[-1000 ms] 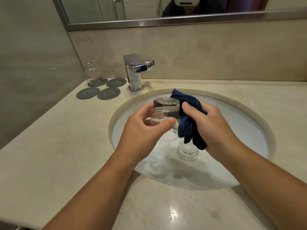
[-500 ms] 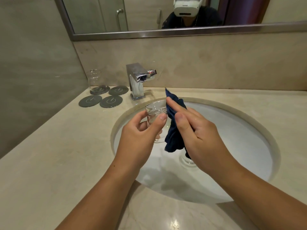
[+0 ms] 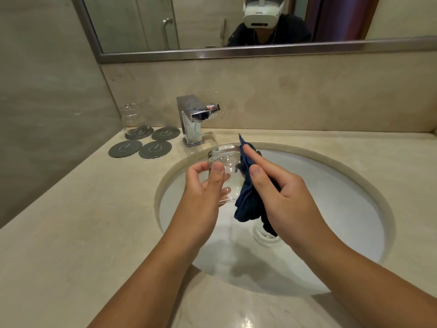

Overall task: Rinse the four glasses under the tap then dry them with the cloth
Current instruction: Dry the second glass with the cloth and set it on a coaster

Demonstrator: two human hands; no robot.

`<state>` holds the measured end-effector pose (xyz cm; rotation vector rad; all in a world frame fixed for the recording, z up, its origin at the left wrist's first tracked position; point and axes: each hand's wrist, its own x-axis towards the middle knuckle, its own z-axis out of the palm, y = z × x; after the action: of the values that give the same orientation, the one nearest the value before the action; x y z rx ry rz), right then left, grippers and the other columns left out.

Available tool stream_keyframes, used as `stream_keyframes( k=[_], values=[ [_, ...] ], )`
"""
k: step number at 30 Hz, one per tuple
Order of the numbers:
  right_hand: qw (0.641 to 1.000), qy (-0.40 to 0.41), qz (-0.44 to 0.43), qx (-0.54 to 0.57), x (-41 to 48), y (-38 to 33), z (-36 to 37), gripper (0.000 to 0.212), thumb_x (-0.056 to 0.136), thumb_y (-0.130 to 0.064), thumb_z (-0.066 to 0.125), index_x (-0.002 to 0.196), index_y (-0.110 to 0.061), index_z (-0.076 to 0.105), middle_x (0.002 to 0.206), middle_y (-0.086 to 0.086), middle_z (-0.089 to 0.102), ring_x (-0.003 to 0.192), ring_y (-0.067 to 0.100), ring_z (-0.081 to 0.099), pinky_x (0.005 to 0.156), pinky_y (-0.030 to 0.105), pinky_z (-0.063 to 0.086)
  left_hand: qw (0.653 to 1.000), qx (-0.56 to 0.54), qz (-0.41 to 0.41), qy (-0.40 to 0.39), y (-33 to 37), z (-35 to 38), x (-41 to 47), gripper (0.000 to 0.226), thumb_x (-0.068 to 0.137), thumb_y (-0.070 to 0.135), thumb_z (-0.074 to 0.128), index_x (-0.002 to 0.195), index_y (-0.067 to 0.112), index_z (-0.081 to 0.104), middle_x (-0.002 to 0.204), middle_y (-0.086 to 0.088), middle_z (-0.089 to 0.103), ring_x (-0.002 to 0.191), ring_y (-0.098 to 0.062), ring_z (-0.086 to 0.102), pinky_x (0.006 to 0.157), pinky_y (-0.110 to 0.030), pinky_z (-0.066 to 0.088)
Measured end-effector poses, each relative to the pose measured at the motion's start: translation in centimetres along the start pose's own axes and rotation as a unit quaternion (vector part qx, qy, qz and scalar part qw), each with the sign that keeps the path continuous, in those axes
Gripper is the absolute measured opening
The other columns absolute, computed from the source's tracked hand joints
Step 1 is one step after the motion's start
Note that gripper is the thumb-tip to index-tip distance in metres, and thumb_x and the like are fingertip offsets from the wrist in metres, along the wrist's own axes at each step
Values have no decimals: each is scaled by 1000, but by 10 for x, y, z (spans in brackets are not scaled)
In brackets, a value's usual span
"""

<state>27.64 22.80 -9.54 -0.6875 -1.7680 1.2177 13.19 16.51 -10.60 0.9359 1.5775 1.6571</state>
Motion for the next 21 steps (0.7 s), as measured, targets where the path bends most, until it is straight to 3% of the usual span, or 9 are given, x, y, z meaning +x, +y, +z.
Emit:
stream_keyframes(
  k=[2,5,7,11,15,17,19,21],
  values=[
    [1000,10,-1,-6,-3,-2,4,37,109,-26,54,142,-42,61,74,-29,64,69,-6,61,64,6,41,1000,6,-5,-6,-4,-1,1,73,77,93,54,127,40,52,118,11,79,111,-16,76,108,-48,55],
    [999,25,-16,-21,-7,-3,10,40,108,-25,57,144,-41,61,99,-15,69,88,-2,65,75,7,44,999,35,-12,-35,-3,-1,0,93,68,102,47,143,45,43,135,14,71,123,-7,69,115,-46,50],
    [999,27,-22,-26,-7,-3,12,40,108,-24,57,145,-41,61,108,-14,69,98,-1,65,80,7,44,997,53,-4,-48,1,1,-3,103,68,100,50,152,43,34,142,18,63,125,4,63,114,-37,49],
    [999,18,-24,-12,-7,-2,11,42,108,-22,55,146,-40,60,117,-16,70,108,-1,67,84,8,47,998,56,3,-41,4,0,-8,95,73,88,68,150,43,35,147,14,59,127,1,64,100,-23,53],
    [1000,10,-20,-10,-7,-3,11,41,109,-22,54,146,-40,59,121,-18,70,109,-5,65,85,5,45,999,38,11,-13,9,0,-9,77,74,78,70,140,46,51,128,18,72,108,8,70,84,-17,52],
    [1000,0,-13,1,-6,-4,10,42,110,-23,52,146,-42,58,113,-22,72,95,-7,66,74,4,45,999,28,21,-7,11,-3,-9,65,74,79,76,130,49,59,120,21,75,108,5,73,88,-25,51],
    [1000,-7,1,11,-5,-5,8,42,110,-24,50,147,-44,56,80,-31,66,69,-8,60,59,5,41,999,22,28,-1,11,-5,-8,65,76,72,73,134,44,62,121,20,76,110,1,73,91,-29,51],
    [1000,-3,12,17,-3,-7,8,41,111,-27,49,148,-45,54,63,-34,57,58,-6,55,57,5,39,999,10,32,6,10,-6,-7,74,71,74,74,136,40,64,121,22,76,115,-3,72,93,-30,51]
  ],
)
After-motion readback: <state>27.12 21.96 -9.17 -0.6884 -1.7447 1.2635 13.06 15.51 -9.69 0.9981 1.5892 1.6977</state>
